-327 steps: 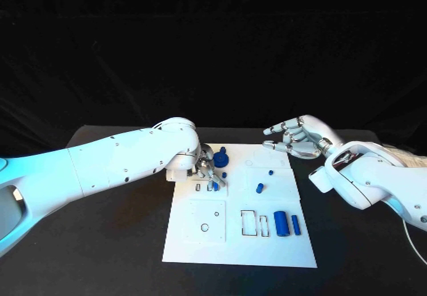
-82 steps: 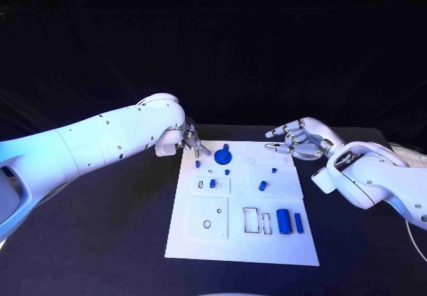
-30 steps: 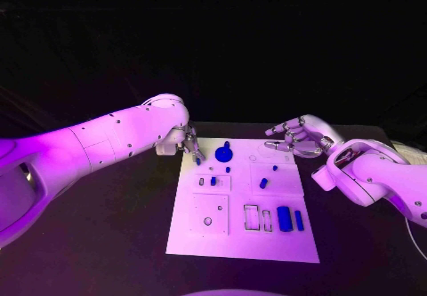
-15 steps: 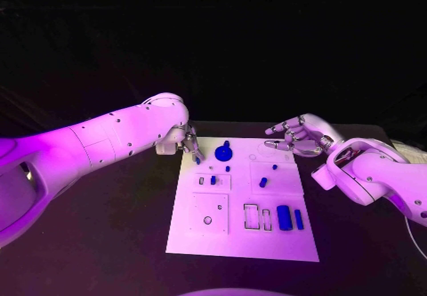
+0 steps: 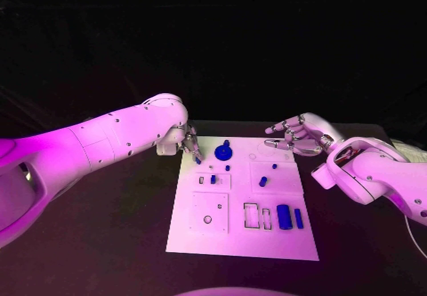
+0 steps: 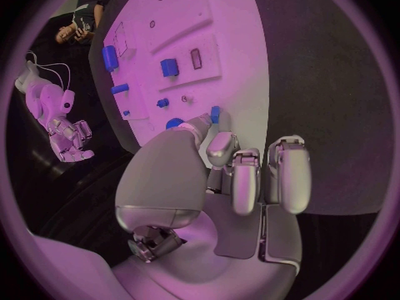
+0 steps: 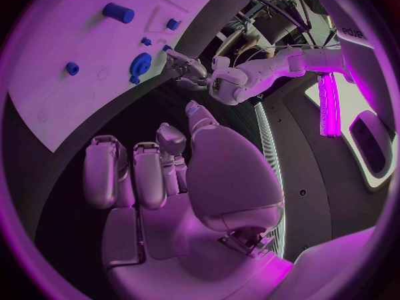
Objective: Assemble the parts on the task board
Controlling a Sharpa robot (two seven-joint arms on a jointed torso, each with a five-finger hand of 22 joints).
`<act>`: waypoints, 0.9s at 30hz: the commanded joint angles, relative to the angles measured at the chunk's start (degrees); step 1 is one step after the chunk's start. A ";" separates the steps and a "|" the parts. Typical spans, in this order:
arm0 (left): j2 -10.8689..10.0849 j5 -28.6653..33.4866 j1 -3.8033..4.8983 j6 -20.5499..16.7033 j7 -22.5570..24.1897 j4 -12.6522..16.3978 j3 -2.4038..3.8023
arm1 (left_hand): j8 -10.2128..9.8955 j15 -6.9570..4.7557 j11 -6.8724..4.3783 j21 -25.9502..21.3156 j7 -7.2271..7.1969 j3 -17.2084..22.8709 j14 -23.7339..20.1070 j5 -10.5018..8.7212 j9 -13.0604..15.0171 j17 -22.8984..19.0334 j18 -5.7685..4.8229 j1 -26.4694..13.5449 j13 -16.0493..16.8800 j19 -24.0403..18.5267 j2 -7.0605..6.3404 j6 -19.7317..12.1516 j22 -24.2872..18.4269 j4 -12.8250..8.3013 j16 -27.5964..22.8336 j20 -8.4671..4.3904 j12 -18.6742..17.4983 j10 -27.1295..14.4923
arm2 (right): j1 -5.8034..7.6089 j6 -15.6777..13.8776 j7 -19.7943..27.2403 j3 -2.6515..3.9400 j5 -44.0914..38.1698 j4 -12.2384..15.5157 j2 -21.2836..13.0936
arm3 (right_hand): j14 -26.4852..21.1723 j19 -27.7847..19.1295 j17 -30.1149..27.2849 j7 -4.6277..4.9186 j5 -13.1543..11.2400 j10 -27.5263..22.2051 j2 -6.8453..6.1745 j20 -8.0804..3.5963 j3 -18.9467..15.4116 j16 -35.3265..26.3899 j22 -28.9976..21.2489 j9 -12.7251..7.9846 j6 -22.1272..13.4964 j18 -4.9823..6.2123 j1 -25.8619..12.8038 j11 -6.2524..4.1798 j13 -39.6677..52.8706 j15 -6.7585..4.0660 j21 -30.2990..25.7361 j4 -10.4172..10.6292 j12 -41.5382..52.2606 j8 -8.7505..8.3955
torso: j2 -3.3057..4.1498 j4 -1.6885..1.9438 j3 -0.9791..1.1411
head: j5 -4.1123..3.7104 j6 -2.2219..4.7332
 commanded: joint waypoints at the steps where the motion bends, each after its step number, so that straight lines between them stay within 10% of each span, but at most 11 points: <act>1: -0.47 2.72 -0.15 -3.54 2.09 0.87 -0.01 | 0.51 0.29 -0.16 0.29 0.19 8.42 5.94 -0.01 0.53 15.06 0.15 -0.55 0.04 1.86 -1.00 -0.06 8.76 -7.58 0.18 0.13 0.02 0.56 | -0.03 0.73 0.11 0.00 -0.52 0.06 0.01 | 2.45 -0.25 -0.02 -0.10 0.30 -0.08 0.24 -0.06 -0.27 -0.39 -0.03 0.09 0.41 0.64 0.50 -0.12 -0.01 -0.29 -0.29 0.05 -0.02 0.32 | -0.03 0.03 0.03 | 0.09 0.12; 17: -9.09 5.21 -0.78 -14.60 2.00 15.45 -0.11 | 1.30 0.07 -0.45 1.29 -0.04 12.81 5.94 0.96 1.62 15.06 -0.19 -2.72 0.97 2.71 -3.47 0.88 9.99 -9.54 0.18 -0.09 1.15 1.94 | -0.03 0.71 0.10 0.00 -0.45 -0.08 -0.10 | 2.47 -0.23 0.02 -0.11 0.35 0.02 0.29 -0.07 -0.32 -0.37 -0.01 0.10 0.47 0.64 0.54 -0.14 0.07 -0.30 -0.29 0.05 0.13 0.34 | -0.06 0.13 0.09 | 0.55 0.22; 27: -14.01 2.17 -3.43 -18.51 2.27 23.03 -0.32 | 1.37 -0.03 -0.60 1.73 -0.19 14.01 5.94 2.21 1.81 15.06 -0.34 -3.49 1.46 3.06 -4.48 1.52 10.51 -10.07 0.18 -0.20 1.63 2.50 | -0.03 0.73 0.10 -0.03 -0.39 -0.29 -0.12 | 2.47 -0.23 0.02 -0.11 0.35 0.02 0.29 -0.07 -0.32 -0.37 -0.01 0.10 0.47 0.64 0.54 -0.14 0.07 -0.30 -0.29 0.05 0.13 0.34 | -0.06 0.13 0.00 | 0.74 0.07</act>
